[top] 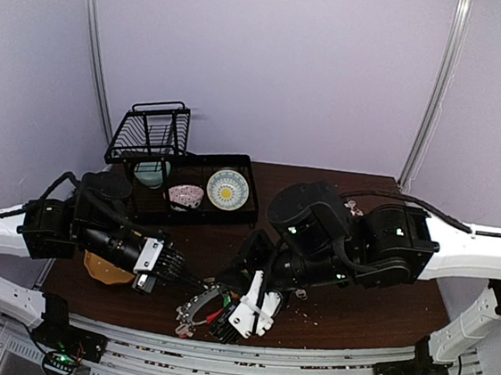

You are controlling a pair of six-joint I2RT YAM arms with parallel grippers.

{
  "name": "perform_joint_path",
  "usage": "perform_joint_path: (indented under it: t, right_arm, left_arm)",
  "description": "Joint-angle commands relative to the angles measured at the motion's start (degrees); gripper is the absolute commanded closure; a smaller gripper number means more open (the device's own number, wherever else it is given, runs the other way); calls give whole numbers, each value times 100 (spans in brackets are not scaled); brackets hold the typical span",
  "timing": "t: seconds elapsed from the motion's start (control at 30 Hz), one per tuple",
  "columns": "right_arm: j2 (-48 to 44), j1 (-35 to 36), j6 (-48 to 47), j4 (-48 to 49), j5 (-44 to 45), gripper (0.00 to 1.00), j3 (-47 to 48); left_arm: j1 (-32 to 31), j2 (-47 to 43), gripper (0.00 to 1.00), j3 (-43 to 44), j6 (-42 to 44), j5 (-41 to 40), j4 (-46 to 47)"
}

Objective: Put the keys on the keyring

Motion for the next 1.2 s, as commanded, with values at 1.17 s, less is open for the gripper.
perform_joint_path:
  t: [1.17]
  right_arm:
    - [-844, -734, 6439, 353, 1061, 100, 476]
  left_arm:
    - [-182, -1077, 100, -1191, 729, -3368, 2693]
